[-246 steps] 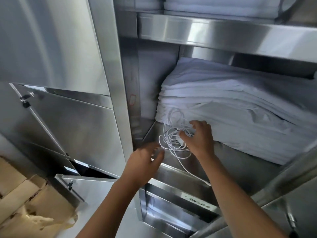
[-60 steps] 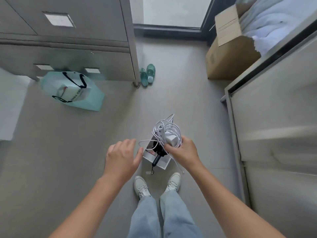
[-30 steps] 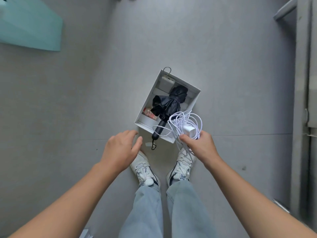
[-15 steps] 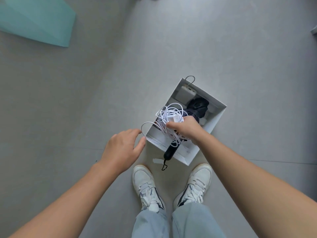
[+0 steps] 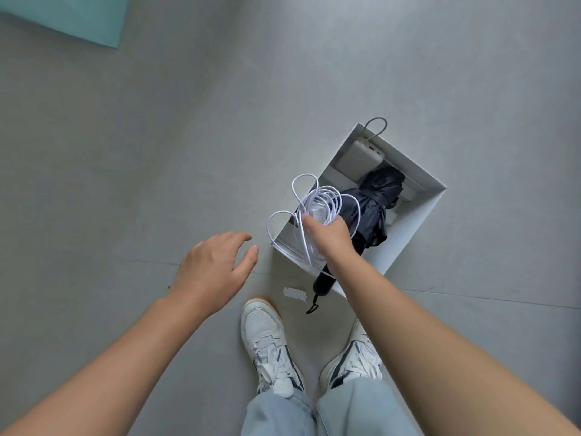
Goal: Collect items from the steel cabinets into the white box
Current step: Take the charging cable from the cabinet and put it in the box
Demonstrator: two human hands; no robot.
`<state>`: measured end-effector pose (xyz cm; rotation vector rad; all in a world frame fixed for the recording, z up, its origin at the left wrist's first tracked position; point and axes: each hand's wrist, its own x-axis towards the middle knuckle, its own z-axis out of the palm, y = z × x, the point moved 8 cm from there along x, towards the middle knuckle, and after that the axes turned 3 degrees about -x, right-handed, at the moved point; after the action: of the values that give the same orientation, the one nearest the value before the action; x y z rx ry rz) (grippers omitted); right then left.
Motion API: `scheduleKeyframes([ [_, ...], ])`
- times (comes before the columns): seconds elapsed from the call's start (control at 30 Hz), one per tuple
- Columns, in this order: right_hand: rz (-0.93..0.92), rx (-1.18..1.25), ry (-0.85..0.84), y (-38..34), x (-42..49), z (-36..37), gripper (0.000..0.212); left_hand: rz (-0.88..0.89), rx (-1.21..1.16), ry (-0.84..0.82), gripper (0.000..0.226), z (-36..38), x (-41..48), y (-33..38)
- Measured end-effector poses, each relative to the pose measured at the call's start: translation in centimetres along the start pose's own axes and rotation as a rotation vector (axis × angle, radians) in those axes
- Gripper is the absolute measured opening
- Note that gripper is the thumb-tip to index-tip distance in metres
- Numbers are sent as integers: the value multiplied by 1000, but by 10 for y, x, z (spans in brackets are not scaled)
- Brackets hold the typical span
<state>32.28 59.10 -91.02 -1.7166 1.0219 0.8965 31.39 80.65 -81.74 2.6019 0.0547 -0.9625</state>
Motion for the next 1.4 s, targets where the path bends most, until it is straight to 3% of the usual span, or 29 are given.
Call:
scheduleKeyframes([
  [0.17, -35, 18, -74, 8, -39, -4, 51, 13, -17, -29, 56, 0, -7, 13],
  [0.37, -205, 62, 24, 18, -67, -17, 33, 6, -27, -13, 51, 0, -7, 21],
  [0.53, -262, -31, 74, 29, -78, -25, 62, 23, -12, -19, 51, 4, -13, 28],
  [0.7, -308, -62, 25, 31, -87, -38, 47, 36, -22, -32, 39, 9, -25, 36],
  [0.9, -414, -269, -18, 27, -102, -46, 35, 30, -26, -13, 38, 5, -29, 46],
  [1.27, -488, -360, 19, -4, -144, -73, 43, 67, -28, 6, 36, -29, -59, 74],
  [1.4, -596, -576, 5, -45, -191, -90, 47, 92, 18, 69, 42, -88, -81, 92],
])
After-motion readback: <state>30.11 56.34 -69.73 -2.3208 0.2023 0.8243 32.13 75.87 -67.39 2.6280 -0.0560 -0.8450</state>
